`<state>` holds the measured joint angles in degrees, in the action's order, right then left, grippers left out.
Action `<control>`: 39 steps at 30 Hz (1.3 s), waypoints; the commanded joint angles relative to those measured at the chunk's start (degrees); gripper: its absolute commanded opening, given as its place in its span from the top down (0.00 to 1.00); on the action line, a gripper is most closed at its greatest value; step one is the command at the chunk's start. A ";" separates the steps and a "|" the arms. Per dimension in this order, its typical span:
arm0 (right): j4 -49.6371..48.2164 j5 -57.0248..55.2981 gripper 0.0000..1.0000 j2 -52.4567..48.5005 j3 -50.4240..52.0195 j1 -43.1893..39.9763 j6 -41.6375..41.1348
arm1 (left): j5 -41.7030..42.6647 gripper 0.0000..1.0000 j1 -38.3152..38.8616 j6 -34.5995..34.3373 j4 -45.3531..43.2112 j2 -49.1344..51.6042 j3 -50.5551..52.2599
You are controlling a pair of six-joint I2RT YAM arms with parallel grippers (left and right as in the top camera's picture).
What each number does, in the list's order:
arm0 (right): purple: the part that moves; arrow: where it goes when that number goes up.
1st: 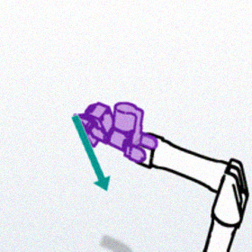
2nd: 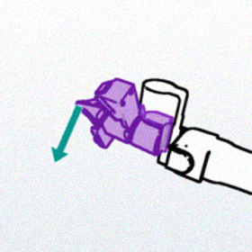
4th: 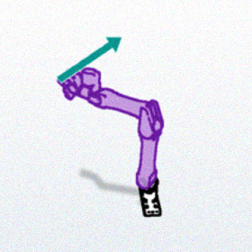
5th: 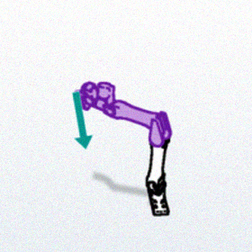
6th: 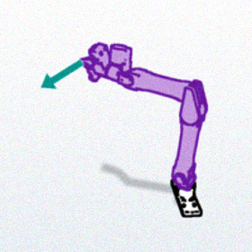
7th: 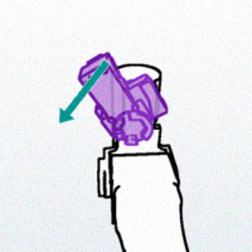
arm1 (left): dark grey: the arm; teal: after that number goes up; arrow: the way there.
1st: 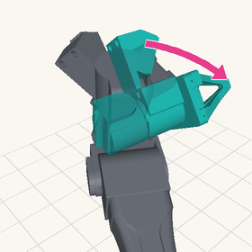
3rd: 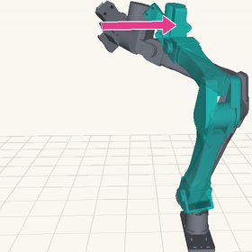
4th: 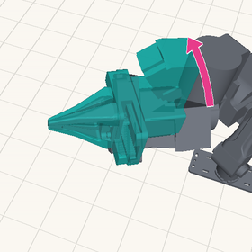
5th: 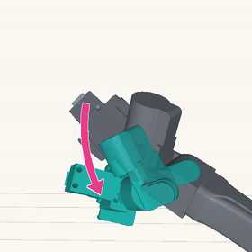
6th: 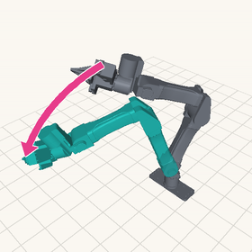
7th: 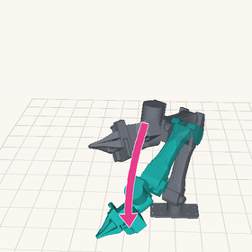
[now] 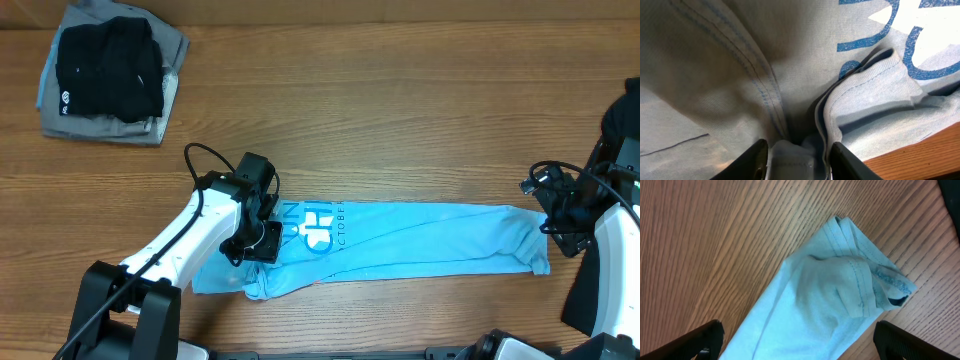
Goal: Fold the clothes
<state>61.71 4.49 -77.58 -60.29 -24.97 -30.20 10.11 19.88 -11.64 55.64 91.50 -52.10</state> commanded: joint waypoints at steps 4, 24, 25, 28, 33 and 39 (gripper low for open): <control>-0.17 0.13 0.00 -0.07 0.26 0.33 0.22 | 1.51 0.61 0.35 0.50 2.05 0.11 0.52; -0.15 0.15 0.00 -0.07 0.26 0.33 0.22 | 1.46 0.65 0.35 2.32 2.49 0.11 0.52; -0.15 0.15 0.00 -0.07 0.26 0.33 0.22 | 1.40 0.66 0.35 2.56 2.03 0.11 0.52; -0.17 0.15 0.00 -0.07 0.26 0.33 0.22 | 1.31 0.74 0.33 2.67 -0.92 0.11 0.52; -0.15 0.13 0.00 -0.07 0.26 0.33 0.24 | 0.13 0.74 0.28 2.51 -5.62 0.11 0.52; -0.39 0.13 0.00 -0.07 0.26 0.33 0.22 | -5.84 0.75 -1.33 2.45 -6.40 0.11 0.50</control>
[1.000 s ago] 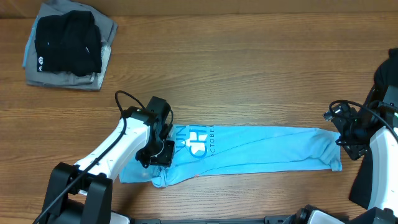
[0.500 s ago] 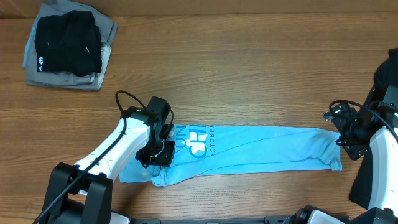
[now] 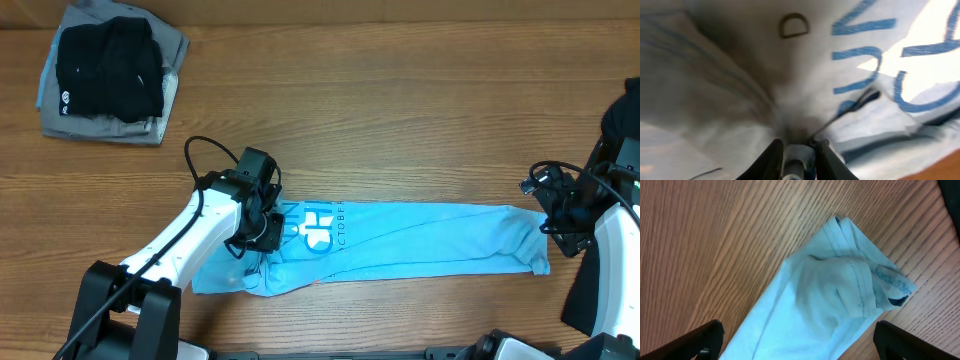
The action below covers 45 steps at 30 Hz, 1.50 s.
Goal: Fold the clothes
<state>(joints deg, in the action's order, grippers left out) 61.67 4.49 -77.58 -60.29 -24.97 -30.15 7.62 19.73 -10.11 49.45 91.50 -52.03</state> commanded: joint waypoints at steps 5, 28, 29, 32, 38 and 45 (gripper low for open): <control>-0.39 0.13 0.00 -0.07 0.26 0.33 0.17 | 0.72 0.76 -4.44 3.54 1.40 0.11 0.44; -0.72 0.15 0.00 -0.07 0.26 0.33 0.17 | 11.50 0.81 -4.72 7.08 2.32 0.11 0.44; -0.72 0.15 0.00 -0.07 0.26 0.33 0.17 | 11.50 0.81 -4.72 7.10 2.75 0.11 0.44; -0.70 0.13 0.00 -0.07 0.26 0.33 0.17 | 11.41 0.76 -4.72 7.13 4.55 0.11 0.44; -0.76 0.13 0.00 -0.07 0.26 0.33 0.17 | 9.81 0.68 -4.72 7.21 5.99 0.09 0.44; -0.76 0.13 0.00 -0.07 0.26 0.33 0.17 | 9.81 0.52 -4.72 8.87 4.57 0.09 0.44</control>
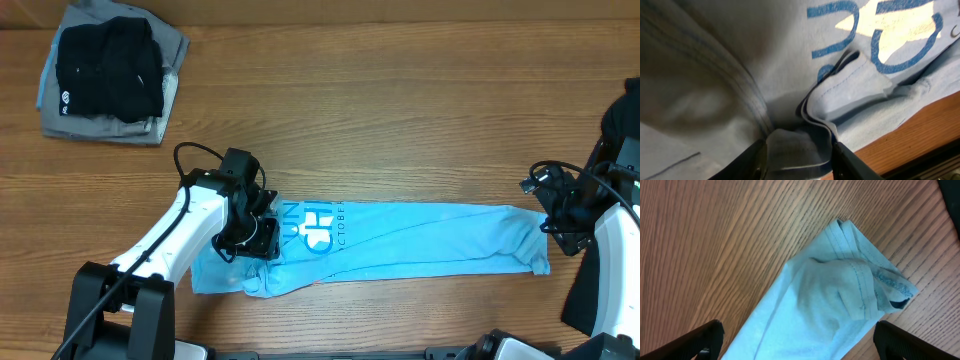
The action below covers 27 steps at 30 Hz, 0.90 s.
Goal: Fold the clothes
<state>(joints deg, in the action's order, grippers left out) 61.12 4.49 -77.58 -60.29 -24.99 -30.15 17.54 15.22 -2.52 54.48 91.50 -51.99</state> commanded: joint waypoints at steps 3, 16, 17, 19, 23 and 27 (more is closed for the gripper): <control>-0.17 0.13 0.00 -0.07 0.26 0.35 0.17 | -0.11 0.48 -0.20 1.29 -0.76 0.09 0.33; 0.17 0.13 0.00 -0.07 0.26 0.35 0.17 | 13.46 0.44 -0.17 5.40 0.70 -19.50 0.09; 0.15 0.15 0.00 -0.07 0.26 0.35 0.17 | 17.27 0.36 -0.15 6.80 0.66 -24.87 0.09; 0.13 0.15 0.00 -0.07 0.26 0.35 0.17 | 20.96 0.15 -0.15 7.63 0.37 -31.23 0.09; -0.07 0.15 0.00 -0.07 0.26 0.35 0.15 | 23.98 0.00 -0.15 8.76 0.15 -43.74 0.09; -0.42 0.15 0.00 -0.07 0.26 0.35 0.15 | 23.61 0.00 -0.15 8.72 0.15 -52.30 0.09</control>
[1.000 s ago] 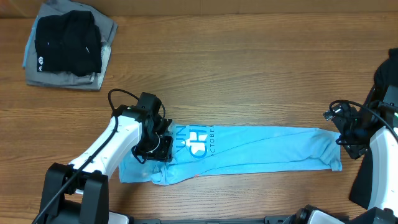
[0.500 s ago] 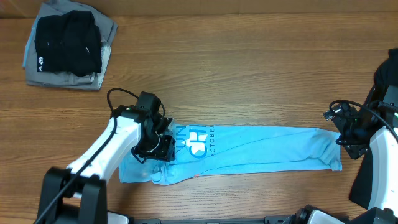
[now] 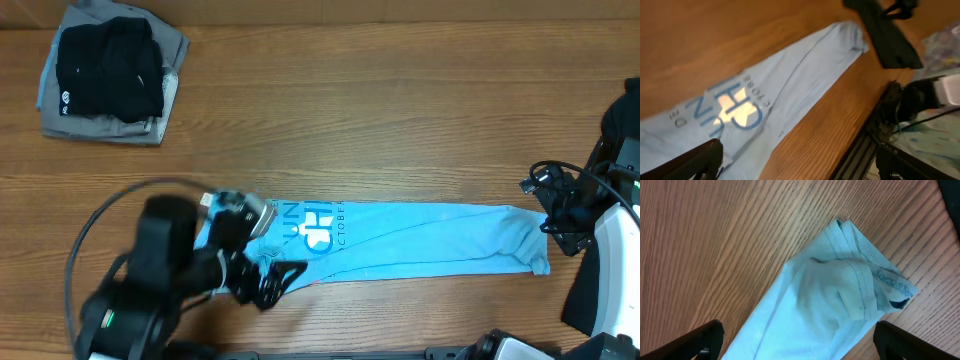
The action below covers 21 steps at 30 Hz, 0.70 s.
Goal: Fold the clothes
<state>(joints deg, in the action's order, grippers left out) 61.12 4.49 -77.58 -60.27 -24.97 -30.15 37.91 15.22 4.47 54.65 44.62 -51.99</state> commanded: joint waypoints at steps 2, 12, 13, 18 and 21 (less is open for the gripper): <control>-0.44 0.15 0.00 -0.07 0.24 0.33 0.15 | 3.26 0.00 -0.15 1.75 0.15 -8.09 0.09; -0.42 0.15 0.00 -0.07 0.24 0.33 0.17 | 6.97 0.00 -0.15 1.75 0.98 -10.19 0.09; -0.44 0.15 0.00 -0.07 0.24 0.33 0.15 | 6.97 0.00 -0.15 1.75 1.01 -10.19 0.09; -0.44 0.13 0.00 -0.07 0.24 0.33 0.15 | 11.10 0.00 -0.15 2.05 0.92 -10.19 0.09; -0.44 0.13 0.00 -0.07 0.24 0.33 0.17 | 15.93 0.00 -0.15 4.85 0.70 -10.19 0.09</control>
<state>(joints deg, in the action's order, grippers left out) 60.99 4.49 -77.58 -60.27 -24.97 -30.17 47.29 15.22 5.82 55.70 34.85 -51.99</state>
